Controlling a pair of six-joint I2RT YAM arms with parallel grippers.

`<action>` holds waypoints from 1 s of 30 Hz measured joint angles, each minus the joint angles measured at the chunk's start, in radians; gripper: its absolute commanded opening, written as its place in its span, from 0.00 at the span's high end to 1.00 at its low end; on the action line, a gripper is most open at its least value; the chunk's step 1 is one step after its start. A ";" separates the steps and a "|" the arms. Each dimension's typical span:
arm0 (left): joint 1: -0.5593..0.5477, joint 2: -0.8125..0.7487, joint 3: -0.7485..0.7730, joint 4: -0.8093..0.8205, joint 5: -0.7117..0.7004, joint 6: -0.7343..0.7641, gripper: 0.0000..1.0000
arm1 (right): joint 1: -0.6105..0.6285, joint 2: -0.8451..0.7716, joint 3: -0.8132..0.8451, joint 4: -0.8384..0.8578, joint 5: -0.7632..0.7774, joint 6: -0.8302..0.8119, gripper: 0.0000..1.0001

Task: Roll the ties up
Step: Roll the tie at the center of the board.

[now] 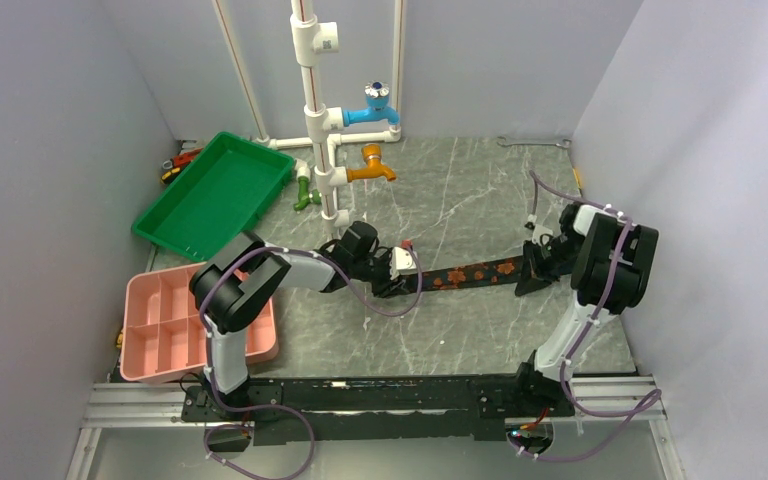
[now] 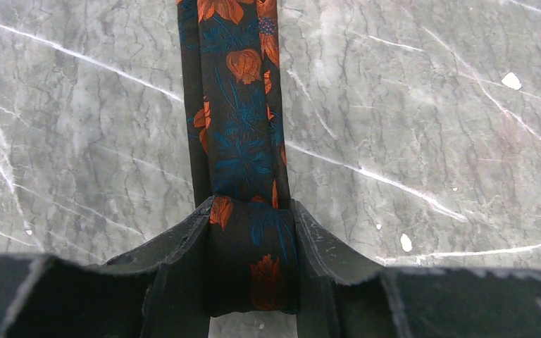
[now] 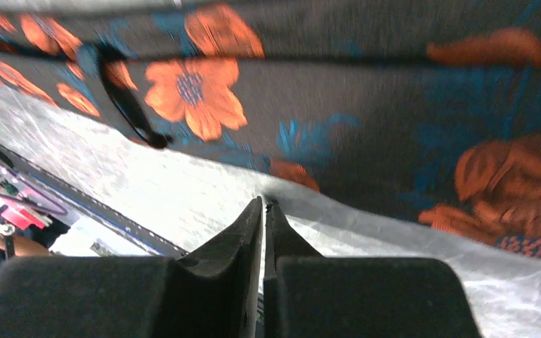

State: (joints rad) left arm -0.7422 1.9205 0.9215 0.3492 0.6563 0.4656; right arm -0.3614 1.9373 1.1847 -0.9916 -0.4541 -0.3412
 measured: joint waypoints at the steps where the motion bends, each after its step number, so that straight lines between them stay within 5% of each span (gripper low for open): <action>1: 0.002 -0.002 -0.002 -0.002 0.000 0.000 0.73 | -0.003 -0.008 -0.012 -0.011 0.007 -0.010 0.91; 14: 0.003 -0.003 0.004 -0.018 0.000 0.003 0.73 | -0.085 -0.005 0.265 0.017 0.045 -0.074 0.90; 20: 0.003 -0.003 0.009 -0.026 0.000 0.000 0.73 | -0.095 0.095 0.256 0.080 0.169 -0.047 0.93; 30: -0.001 -0.011 -0.002 -0.021 -0.005 -0.001 0.75 | -0.150 0.043 0.176 0.107 0.218 -0.060 0.96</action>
State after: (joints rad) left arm -0.7433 1.9099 0.9195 0.3283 0.6510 0.4644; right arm -0.5117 1.9808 1.3605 -0.8848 -0.2363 -0.4011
